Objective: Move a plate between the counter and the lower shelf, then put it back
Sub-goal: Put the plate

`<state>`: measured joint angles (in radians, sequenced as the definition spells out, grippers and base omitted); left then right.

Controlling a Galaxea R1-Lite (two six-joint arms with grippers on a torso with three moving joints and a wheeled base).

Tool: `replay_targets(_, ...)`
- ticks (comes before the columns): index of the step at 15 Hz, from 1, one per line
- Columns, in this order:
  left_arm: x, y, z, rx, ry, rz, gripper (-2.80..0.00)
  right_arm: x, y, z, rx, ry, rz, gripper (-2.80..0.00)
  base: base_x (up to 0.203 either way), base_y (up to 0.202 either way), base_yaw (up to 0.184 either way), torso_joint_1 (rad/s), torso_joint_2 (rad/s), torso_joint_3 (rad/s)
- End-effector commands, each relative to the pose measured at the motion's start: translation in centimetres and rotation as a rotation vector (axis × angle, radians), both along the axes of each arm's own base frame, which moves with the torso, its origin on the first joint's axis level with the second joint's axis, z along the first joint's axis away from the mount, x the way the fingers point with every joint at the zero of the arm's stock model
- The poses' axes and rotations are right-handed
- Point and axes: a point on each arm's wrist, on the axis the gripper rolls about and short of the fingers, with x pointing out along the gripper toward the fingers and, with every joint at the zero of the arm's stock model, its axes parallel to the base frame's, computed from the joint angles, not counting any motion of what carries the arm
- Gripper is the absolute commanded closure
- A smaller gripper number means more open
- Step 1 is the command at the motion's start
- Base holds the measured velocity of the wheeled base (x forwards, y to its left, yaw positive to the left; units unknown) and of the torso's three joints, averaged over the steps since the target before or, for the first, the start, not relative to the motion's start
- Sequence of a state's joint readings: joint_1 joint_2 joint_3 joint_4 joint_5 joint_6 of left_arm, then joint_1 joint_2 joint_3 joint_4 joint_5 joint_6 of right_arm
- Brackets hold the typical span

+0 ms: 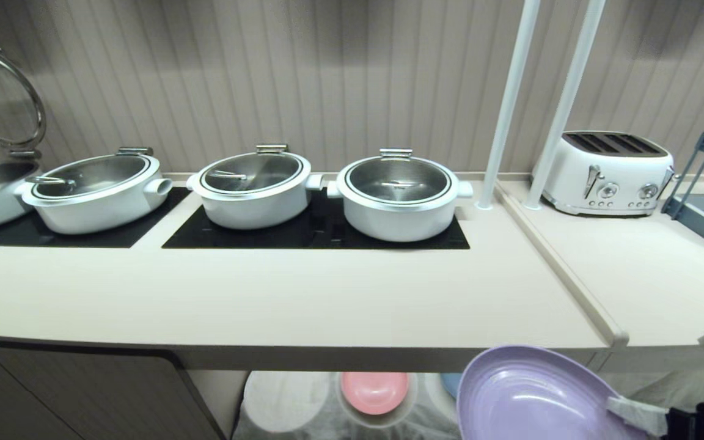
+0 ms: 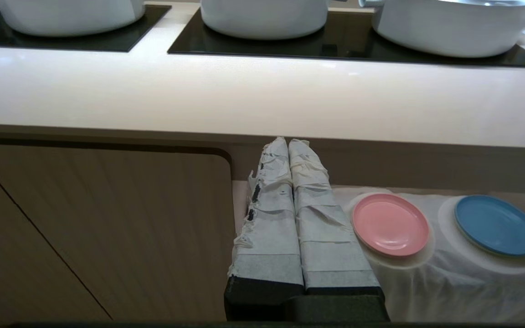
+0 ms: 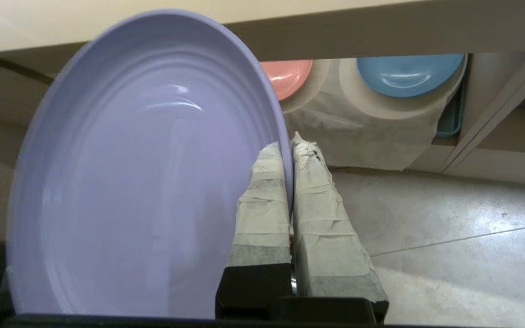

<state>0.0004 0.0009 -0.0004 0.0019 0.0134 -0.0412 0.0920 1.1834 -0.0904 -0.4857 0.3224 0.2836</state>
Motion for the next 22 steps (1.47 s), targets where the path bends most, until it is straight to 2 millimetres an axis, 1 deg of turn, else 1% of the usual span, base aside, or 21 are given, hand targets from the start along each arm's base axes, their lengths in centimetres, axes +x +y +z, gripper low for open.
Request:
replay_targets(1, 0.0, 0.0, 0.0, -0.001, 0.001, 0.002, 0.0, 0.0, 0.0, 0.0, 0.003, -0.003, 0.003, 0.0, 0.0, 0.0, 0.0, 0.0, 0.0, 0.0)
replay_targets(15, 0.0, 0.0, 0.0, 0.0, 0.001, 0.001, 0.0, 0.1, 0.0, 0.1, 0.016, 0.011, -0.017, 0.0, 0.0, 0.0, 0.0, 0.0, 0.0, 0.0)
replay_targets(20, 0.0, 0.0, 0.0, 0.0, 0.001, 0.0, 0.0, 0.5, 0.0, 0.6, 0.016, 0.015, -0.018, 0.0, 0.0, 0.0, 0.0, 0.0, 0.0, 0.0)
replay_targets(22, 0.0, 0.0, 0.0, 0.0, 0.001, 0.001, 0.0, 1.0, 0.1, 1.2, 0.015, 0.025, -0.018, 0.0, 0.0, 0.0, 0.0, 0.0, 0.0, 0.0)
